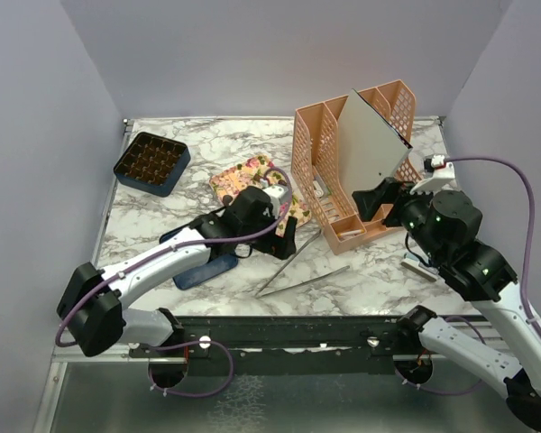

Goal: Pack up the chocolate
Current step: Pick up the clamp from the center of the board.

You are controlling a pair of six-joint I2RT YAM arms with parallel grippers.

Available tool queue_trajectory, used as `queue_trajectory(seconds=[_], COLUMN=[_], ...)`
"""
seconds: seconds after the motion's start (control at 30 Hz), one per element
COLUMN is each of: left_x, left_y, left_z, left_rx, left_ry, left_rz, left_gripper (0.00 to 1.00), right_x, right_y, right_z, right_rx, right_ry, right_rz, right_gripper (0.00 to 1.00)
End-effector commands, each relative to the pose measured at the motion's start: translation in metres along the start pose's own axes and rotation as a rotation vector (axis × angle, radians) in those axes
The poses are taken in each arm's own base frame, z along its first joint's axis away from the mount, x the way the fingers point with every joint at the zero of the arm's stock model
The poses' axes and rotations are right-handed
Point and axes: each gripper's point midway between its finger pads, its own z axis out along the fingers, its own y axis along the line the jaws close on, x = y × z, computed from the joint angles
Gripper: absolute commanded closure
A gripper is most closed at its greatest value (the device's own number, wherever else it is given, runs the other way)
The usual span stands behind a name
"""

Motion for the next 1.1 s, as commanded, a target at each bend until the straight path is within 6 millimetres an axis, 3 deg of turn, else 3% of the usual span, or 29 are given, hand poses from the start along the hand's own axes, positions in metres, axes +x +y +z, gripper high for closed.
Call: queue_trajectory(seconds=[0.0,0.33,0.63,1.07], left_x=[0.027,0.080,0.111,0.109], left_y=[-0.010,-0.016,-0.006,-0.009], left_z=[0.015,0.038,0.055,0.083], left_rx=[-0.023,-0.051,-0.130,-0.113], left_ry=[0.080,0.240,0.344,0.366], left_rz=[0.092,0.273,0.432,0.574], left_gripper=[0.01,0.01,0.03,0.05], right_x=[-0.005,-0.021,-0.021,-0.027], right_y=[-0.007,-0.012,-0.015,-0.017], right_z=[-0.011,-0.027,-0.026,-0.031], right_rx=[0.003,0.017,0.036,0.046], right_ry=[-0.036,-0.111,-0.106,-0.120], right_rz=[-0.037,-0.012,-0.005,-0.010], right_gripper=[0.00,0.00,0.00,0.00])
